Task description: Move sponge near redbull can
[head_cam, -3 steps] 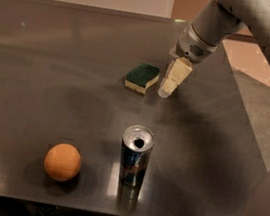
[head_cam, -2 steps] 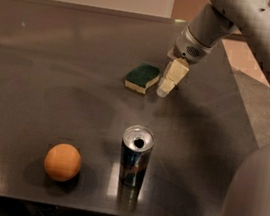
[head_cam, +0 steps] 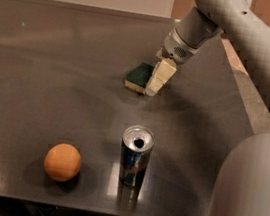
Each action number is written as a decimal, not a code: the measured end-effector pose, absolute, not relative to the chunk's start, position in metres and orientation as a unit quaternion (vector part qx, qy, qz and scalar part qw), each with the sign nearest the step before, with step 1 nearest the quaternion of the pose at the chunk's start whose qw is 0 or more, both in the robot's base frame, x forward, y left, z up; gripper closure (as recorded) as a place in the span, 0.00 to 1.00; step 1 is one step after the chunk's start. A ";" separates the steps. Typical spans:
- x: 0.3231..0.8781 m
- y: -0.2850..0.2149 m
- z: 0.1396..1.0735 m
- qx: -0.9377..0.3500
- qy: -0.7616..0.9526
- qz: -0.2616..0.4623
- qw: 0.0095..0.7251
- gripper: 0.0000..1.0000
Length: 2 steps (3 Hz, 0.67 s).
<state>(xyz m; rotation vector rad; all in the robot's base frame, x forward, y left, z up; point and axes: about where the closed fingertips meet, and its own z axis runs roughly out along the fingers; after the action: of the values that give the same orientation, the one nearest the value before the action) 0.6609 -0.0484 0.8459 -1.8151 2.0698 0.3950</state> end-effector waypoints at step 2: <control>0.662 -0.035 0.834 -0.648 0.731 0.139 0.165 0.41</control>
Offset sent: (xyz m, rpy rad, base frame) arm -0.0011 0.0138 -0.0108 -0.0324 0.0277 0.0205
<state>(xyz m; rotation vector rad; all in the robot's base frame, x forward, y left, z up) 0.6623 -0.0348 0.8342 -1.8457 2.0826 0.3972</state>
